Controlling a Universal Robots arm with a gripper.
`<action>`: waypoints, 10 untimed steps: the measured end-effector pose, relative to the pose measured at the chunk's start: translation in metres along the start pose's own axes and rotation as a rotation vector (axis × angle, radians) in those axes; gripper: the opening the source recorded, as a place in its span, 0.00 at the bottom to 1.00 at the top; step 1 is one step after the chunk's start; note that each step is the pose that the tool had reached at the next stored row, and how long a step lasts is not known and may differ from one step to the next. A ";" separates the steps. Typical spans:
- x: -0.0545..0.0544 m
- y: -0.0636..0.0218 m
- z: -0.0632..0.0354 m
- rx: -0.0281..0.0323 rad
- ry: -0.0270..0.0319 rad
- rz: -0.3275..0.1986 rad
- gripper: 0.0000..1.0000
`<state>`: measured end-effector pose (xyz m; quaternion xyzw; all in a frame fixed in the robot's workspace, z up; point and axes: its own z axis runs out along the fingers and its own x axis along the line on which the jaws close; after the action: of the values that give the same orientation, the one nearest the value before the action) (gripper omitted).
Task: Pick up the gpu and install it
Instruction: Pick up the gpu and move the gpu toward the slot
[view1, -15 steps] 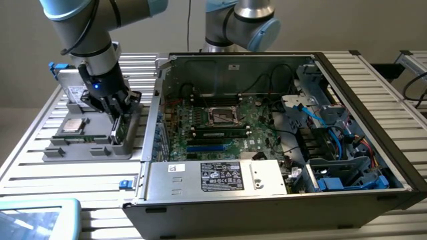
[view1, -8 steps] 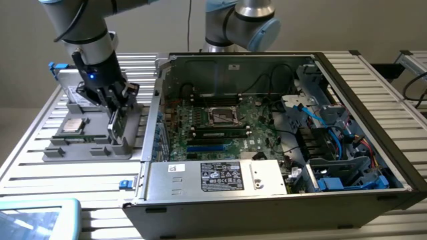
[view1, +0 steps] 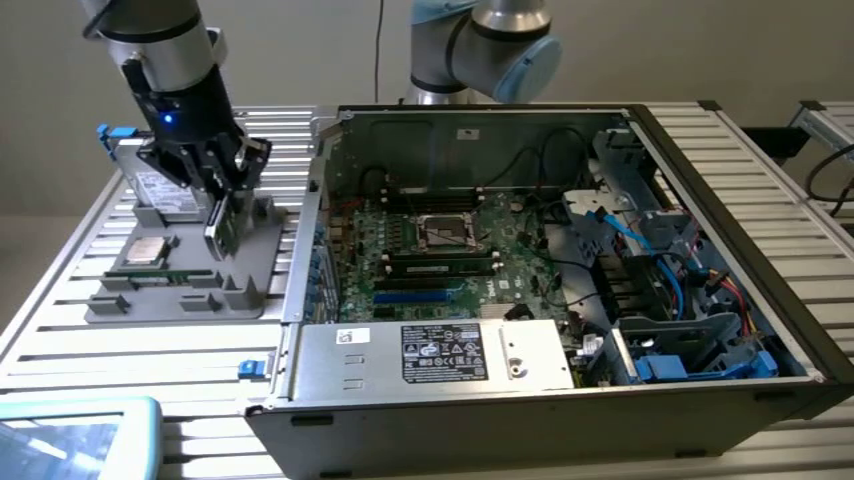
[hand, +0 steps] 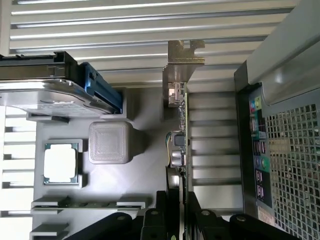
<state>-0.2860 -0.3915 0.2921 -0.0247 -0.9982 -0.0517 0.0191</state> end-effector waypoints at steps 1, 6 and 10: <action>0.000 0.0004 -0.0045 0.0001 0.0001 0.000 0.27; 0.001 0.0027 -0.0271 0.0001 0.0001 0.000 0.27; 0.002 0.0045 -0.0450 0.0000 0.0000 0.000 0.27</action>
<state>-0.2861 -0.3916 0.3374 -0.0247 -0.9982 -0.0517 0.0191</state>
